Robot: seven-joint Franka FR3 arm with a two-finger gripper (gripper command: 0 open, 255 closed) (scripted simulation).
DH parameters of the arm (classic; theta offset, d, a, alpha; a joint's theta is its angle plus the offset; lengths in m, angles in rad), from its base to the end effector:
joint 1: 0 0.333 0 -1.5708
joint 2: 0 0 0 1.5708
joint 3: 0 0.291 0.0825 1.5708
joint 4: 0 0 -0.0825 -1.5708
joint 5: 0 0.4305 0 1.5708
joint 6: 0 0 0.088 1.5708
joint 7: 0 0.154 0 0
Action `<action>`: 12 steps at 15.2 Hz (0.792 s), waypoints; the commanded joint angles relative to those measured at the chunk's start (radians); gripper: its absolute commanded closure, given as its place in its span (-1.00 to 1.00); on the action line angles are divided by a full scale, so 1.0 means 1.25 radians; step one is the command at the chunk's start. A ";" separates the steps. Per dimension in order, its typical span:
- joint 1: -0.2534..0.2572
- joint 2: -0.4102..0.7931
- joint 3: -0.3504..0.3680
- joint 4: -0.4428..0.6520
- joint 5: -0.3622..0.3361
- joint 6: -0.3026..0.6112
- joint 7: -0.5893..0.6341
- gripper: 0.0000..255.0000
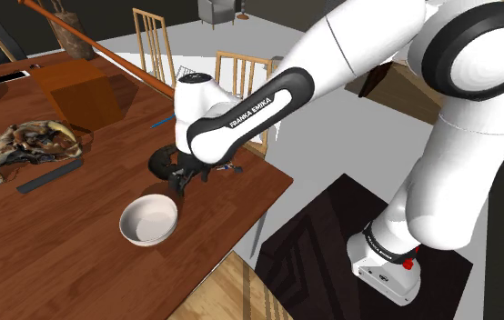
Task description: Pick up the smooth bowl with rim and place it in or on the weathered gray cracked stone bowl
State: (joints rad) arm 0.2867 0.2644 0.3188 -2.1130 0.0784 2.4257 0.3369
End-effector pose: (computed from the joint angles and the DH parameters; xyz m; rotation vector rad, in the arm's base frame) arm 0.4976 0.3536 0.1976 -2.9798 -0.2960 0.0125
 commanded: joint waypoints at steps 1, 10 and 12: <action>0.020 0.060 -0.004 0.053 -0.027 0.016 0.025 -1.00; 0.077 0.210 -0.027 0.172 -0.083 0.066 0.074 -1.00; 0.081 0.228 -0.030 0.176 -0.087 0.080 0.077 -1.00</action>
State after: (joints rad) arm 0.3851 0.5366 0.2836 -1.8984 -0.0275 2.5177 0.4312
